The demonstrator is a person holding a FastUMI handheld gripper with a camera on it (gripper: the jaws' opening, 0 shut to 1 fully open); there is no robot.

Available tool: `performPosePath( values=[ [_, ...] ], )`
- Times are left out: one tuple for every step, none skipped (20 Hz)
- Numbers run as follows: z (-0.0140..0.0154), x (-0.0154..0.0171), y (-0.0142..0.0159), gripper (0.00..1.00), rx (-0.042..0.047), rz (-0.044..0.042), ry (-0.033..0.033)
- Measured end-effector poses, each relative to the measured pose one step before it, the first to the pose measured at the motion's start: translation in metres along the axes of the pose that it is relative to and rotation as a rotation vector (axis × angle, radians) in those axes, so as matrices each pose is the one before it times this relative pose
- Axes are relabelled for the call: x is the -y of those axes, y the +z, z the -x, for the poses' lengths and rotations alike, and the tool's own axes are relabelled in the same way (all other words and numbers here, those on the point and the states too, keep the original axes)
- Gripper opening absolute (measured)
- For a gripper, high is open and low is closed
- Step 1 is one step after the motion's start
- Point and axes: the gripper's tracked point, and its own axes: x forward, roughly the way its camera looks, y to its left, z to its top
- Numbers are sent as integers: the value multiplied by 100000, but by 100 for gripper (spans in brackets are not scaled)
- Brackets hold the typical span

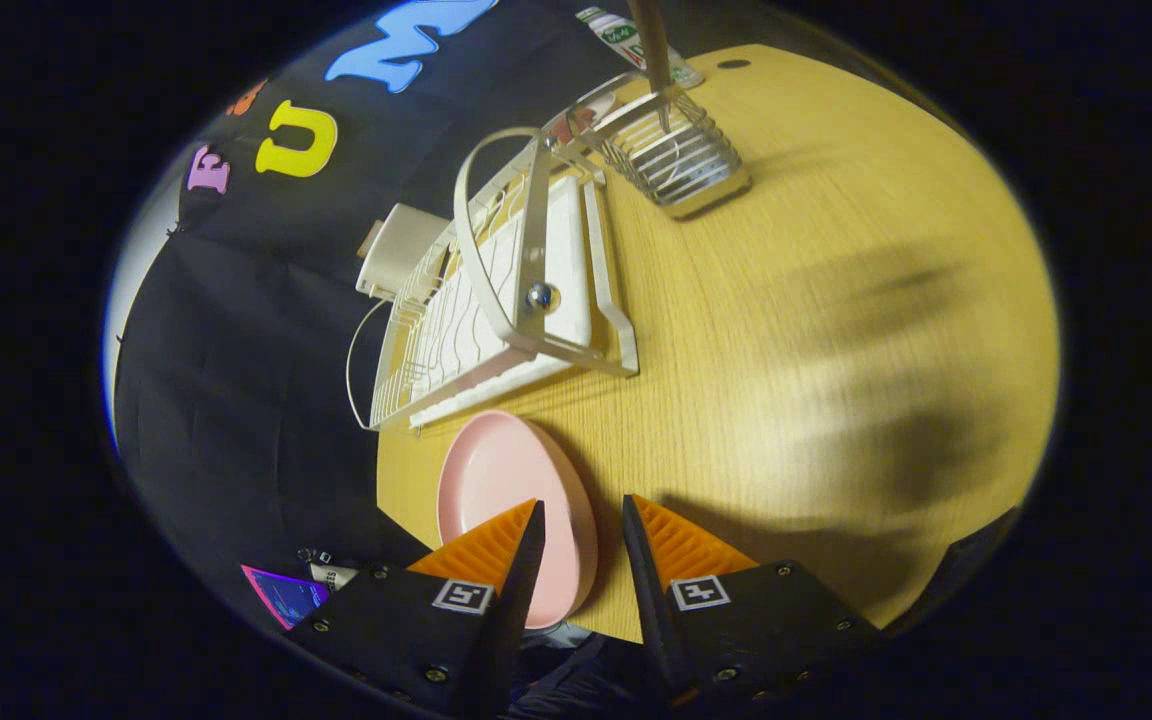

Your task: Take the plate from the dish rack, then take the spoon from the basket and place it into the plate.

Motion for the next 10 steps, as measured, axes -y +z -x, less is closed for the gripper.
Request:
performPosePath(
  values=[
    [617,165,1600,50,5338,1940,-2137],
    [571,293,1547,50,5594,2172,-2457],
    [530,333,1738,50,5808,1600,-2302],
    [570,300,1538,50,5598,997,-2360],
    [291,415,1646,50,5597,609,-2473],
    [147,386,1423,50,5346,752,-2437],
    [49,501,1446,50,5385,632,-2725],
    [-26,415,1223,50,4764,163,-2547],
    [-101,358,1311,50,4836,-251,-2261],
    [-189,180,1469,50,4570,-191,-1521]
  ],
)
